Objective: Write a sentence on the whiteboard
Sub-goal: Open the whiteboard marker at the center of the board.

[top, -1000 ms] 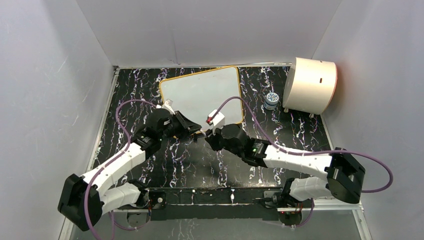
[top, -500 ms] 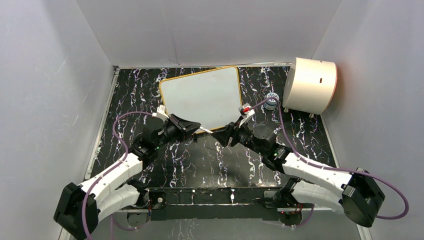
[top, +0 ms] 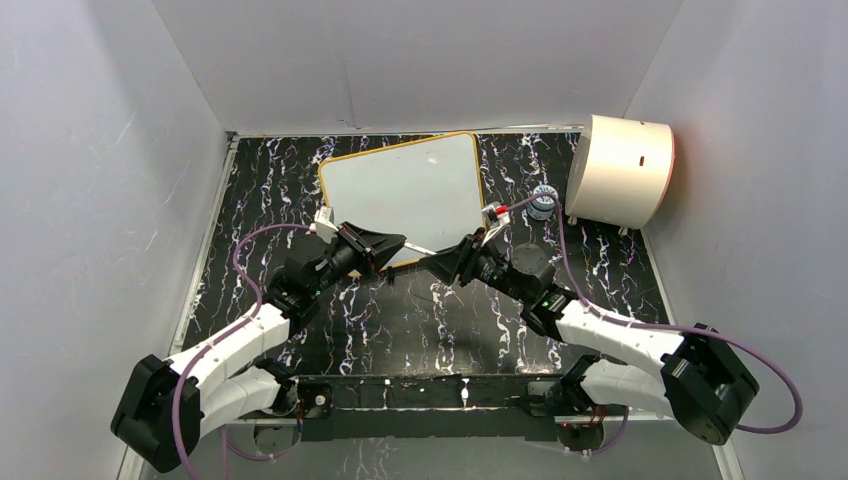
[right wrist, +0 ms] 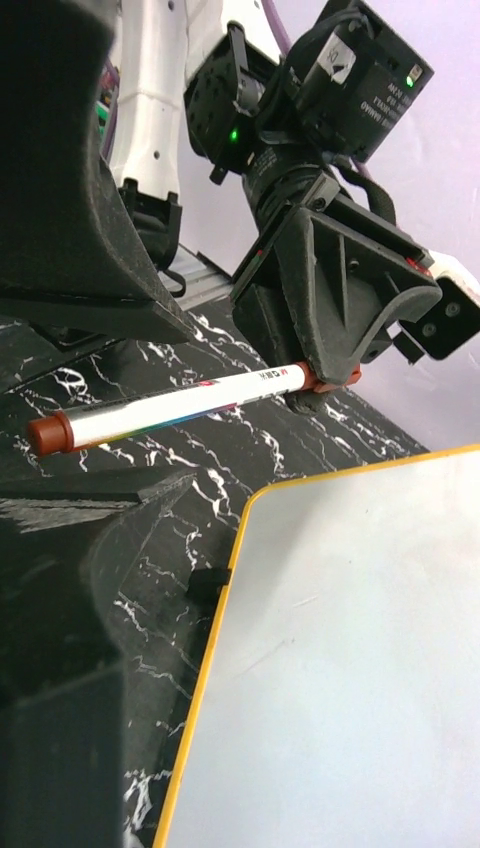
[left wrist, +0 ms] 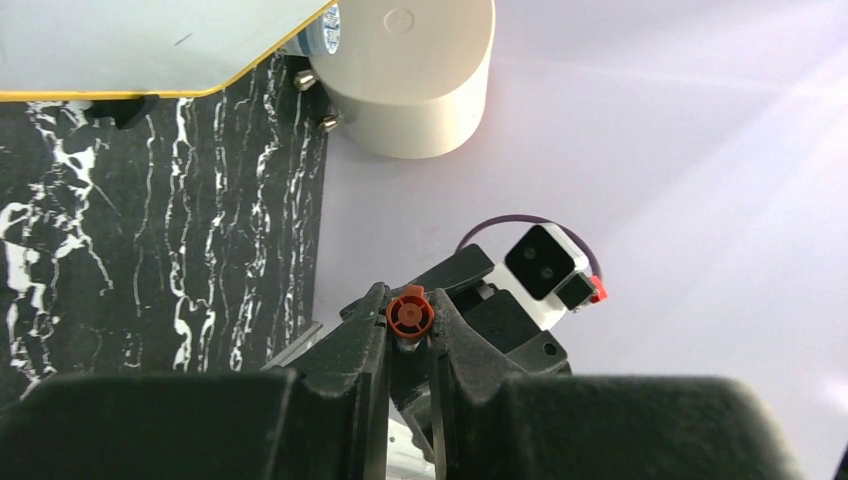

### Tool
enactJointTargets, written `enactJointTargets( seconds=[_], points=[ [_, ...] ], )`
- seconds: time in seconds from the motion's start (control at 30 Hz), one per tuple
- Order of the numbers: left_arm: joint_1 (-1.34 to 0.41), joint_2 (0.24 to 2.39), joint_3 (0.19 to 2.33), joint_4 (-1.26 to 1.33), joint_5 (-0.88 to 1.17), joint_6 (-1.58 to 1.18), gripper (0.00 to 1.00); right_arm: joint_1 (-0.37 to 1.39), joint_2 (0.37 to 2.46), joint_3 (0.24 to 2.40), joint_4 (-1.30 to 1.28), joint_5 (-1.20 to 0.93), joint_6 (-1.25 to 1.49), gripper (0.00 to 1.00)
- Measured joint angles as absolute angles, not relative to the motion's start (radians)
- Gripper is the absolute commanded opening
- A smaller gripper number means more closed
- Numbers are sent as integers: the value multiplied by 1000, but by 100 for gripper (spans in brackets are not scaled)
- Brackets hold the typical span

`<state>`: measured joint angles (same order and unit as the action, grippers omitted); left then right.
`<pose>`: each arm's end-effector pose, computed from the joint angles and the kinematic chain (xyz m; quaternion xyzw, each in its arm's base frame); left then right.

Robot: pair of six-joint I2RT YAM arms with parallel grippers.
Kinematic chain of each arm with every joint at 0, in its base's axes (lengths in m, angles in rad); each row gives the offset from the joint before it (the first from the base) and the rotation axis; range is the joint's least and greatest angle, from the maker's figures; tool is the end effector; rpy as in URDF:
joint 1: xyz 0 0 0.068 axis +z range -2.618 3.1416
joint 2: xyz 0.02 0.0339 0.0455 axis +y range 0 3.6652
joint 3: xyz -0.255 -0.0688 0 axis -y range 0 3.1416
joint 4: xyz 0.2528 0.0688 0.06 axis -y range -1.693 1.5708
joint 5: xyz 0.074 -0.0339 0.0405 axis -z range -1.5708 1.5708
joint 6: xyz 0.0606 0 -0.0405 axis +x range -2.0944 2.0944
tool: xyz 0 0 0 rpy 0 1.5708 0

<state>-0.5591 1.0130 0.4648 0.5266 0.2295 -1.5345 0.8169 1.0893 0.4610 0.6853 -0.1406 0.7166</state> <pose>0.2174 -0.1523 0.2464 -0.2620 0.6648 -0.6425 0.2768 0.1824 0.2066 0.2471 -0.0853 0.6816 0.5379 0.4888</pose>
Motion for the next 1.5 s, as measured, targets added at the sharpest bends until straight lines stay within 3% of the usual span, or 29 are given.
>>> enactJointTargets(
  seconds=[0.7,1.1,1.5],
  points=[
    [-559,1045,436,617,253,-1619,0,804,1134,461,826,-194,799,48],
    [-558,1060,436,644,276,-1627,0,797,1141,461,840,-198,808,32],
    [-558,1070,439,649,295,-1612,0,793,1142,461,838,-215,809,40]
  ],
)
